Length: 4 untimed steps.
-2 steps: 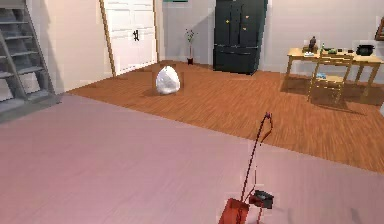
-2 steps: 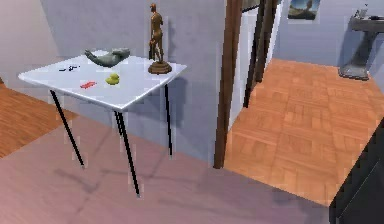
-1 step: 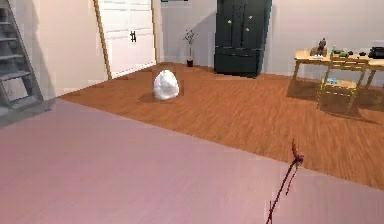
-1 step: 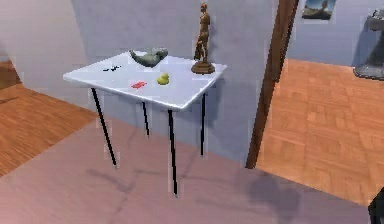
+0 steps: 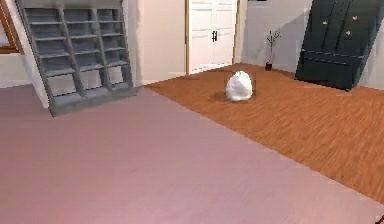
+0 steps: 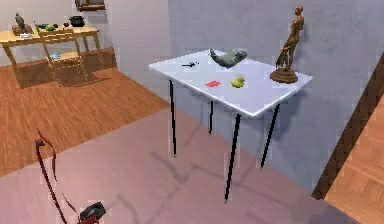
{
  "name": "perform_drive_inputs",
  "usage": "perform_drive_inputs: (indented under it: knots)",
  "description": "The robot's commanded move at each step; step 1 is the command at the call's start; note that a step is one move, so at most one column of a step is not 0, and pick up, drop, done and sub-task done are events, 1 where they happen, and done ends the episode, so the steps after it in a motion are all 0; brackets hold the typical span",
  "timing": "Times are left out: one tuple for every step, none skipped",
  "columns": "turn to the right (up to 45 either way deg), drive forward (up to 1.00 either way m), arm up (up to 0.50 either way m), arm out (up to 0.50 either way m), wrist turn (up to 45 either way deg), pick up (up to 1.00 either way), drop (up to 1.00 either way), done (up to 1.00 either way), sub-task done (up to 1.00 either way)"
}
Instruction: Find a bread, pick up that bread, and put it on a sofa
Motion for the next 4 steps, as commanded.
perform_drive_inputs:
  knots:
    - [0.0,0.45,0.00,0.00,0.0,0.00,0.00,0.00,0.00]
    - [-39.0,0.00,0.00,0.00,0.0,0.00,0.00,0.00,0.00]
    - [0.0,0.30,0.00,0.00,0.0,0.00,0.00,0.00,0.00]
    - [45.0,0.00,0.00,0.00,0.0,0.00,0.00,0.00,0.00]
